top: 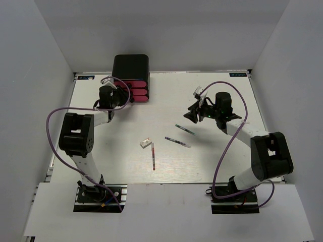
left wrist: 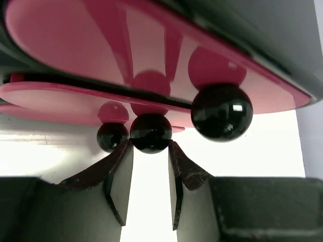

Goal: Sort the stationery into containers
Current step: Open the drawer in the storage box, then pick up the stationery from the center of the board.

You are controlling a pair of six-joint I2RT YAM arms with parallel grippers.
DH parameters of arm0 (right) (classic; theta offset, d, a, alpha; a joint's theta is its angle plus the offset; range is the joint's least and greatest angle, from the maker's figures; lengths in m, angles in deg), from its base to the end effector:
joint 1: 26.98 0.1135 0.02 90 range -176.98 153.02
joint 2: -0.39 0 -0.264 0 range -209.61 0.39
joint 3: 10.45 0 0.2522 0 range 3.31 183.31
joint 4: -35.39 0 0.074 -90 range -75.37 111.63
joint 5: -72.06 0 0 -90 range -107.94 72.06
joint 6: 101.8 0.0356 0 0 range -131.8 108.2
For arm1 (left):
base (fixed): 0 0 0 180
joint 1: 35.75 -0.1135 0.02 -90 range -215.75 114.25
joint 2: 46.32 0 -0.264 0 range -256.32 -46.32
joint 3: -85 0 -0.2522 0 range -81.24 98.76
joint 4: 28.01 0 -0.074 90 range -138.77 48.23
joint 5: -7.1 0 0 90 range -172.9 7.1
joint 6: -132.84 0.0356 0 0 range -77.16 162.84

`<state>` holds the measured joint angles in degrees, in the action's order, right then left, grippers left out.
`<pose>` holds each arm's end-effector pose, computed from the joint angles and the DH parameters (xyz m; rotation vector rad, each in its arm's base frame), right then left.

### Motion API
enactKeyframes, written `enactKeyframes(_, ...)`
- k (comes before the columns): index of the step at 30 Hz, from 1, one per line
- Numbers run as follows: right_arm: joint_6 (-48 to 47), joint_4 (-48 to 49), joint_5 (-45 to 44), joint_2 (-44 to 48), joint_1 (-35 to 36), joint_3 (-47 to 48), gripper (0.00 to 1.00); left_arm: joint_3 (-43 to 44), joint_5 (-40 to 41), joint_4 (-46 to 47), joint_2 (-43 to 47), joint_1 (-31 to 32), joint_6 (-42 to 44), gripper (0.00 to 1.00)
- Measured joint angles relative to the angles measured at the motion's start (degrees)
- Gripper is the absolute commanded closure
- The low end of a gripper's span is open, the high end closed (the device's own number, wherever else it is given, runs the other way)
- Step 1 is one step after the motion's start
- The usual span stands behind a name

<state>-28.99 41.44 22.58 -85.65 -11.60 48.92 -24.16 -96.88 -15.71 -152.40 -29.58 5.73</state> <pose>0.3041 0.1076 0.2281 -0.9645 1.6298 0.6572 0.3958 -0.0514 0.1793 -0.3817 1.9961 -0.7258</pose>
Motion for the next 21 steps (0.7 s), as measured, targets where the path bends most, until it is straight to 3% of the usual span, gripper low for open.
enactKeyframes(12,-0.02,0.02,0.07,0.00,0.00,0.00,0.45,-12.39,-0.15,2.19,8.39,0.44,-1.86,0.78)
enactKeyframes(15,-1.55,-0.31,0.61,0.00,0.02,0.00,0.45,-13.92,-0.24,1.49,9.77,0.44,-1.92,0.64)
enactKeyframes(17,-2.93,-0.90,1.38,0.00,0.04,0.00,0.45,-14.12,-0.26,0.96,10.36,0.44,-1.44,0.47)
enactKeyframes(21,-5.68,-3.34,2.54,0.00,0.13,0.13,0.45,-14.38,-0.39,0.28,12.11,0.44,-1.66,0.32)
